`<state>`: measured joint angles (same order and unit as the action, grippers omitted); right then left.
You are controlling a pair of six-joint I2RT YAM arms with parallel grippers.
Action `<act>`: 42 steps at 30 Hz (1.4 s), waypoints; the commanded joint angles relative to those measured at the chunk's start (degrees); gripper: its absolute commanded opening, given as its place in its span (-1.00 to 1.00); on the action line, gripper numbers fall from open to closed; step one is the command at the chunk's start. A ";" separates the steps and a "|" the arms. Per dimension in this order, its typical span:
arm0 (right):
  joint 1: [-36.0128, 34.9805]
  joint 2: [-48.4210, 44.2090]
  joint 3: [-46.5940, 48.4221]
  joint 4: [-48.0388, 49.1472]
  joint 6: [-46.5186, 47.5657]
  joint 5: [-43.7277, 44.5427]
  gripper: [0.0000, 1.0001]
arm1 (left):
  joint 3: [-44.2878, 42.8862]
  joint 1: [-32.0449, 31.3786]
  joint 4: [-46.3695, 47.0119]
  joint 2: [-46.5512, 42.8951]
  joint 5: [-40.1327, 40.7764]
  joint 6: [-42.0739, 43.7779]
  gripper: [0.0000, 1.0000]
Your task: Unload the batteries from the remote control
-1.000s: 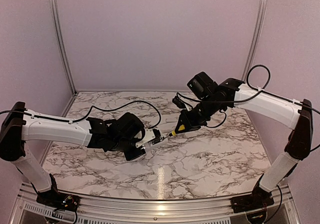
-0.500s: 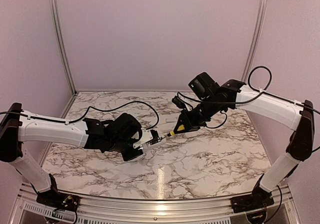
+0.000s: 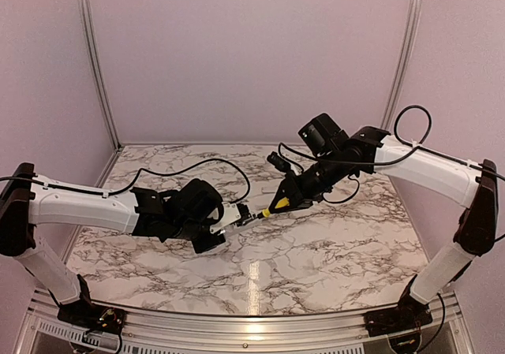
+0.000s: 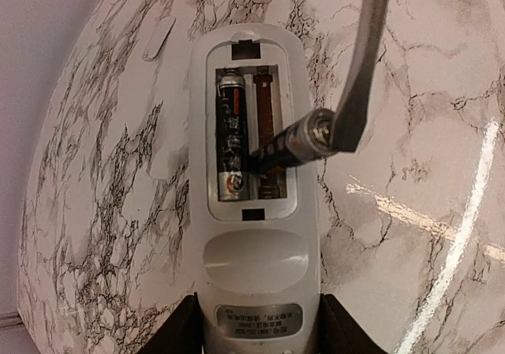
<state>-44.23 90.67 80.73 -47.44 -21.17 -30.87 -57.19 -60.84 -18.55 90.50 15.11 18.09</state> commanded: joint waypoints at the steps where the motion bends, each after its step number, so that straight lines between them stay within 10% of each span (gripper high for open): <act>1: -0.54 -0.42 -0.20 1.90 -0.40 -0.81 -1.00 | -0.64 -0.33 5.45 -1.90 -0.35 -0.08 -1.00; 42: -0.51 -3.22 -4.71 3.15 -1.78 -0.99 -1.00 | 1.23 -0.25 6.29 -0.58 -2.52 -5.27 -1.00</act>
<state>-44.47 89.54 77.14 -45.45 -22.48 -31.46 -56.97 -60.90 -14.96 89.95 14.24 14.48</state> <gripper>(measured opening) 0.157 0.489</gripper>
